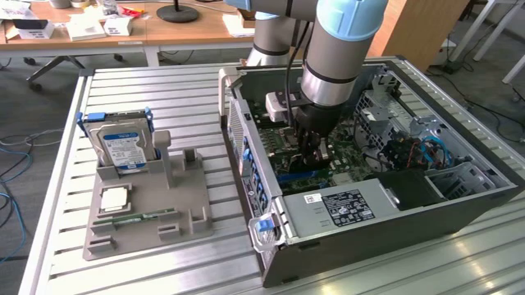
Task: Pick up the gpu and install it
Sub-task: 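Insert the gpu into the slot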
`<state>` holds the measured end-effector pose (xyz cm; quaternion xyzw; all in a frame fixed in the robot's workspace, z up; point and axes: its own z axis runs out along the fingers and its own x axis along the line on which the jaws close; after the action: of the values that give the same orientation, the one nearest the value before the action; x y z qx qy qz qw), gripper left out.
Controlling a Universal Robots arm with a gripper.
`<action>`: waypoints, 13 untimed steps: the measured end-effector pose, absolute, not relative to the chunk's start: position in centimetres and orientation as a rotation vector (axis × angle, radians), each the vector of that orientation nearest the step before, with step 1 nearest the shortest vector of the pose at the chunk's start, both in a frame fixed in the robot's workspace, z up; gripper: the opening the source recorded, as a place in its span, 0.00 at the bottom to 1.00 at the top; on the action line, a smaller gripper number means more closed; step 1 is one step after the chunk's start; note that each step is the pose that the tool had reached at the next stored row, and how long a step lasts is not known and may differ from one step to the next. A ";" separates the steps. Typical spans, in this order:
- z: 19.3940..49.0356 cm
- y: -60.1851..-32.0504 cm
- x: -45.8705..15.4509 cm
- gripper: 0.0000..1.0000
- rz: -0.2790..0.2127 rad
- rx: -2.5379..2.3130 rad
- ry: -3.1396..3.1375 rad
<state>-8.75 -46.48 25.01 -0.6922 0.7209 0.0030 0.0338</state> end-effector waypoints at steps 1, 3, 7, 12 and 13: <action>25.0 -46.5 -8.7 0.26 0.009 -2.129 2.217; 25.0 -46.5 -8.7 0.26 0.009 -2.129 2.217; 25.0 -46.6 -8.7 0.26 0.009 -2.129 2.217; 25.0 -46.6 -8.7 0.26 0.009 -2.129 2.217; 25.0 -46.6 -8.7 0.26 0.009 -2.129 2.217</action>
<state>-8.71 -46.61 25.01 -0.6924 0.7207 0.0030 0.0338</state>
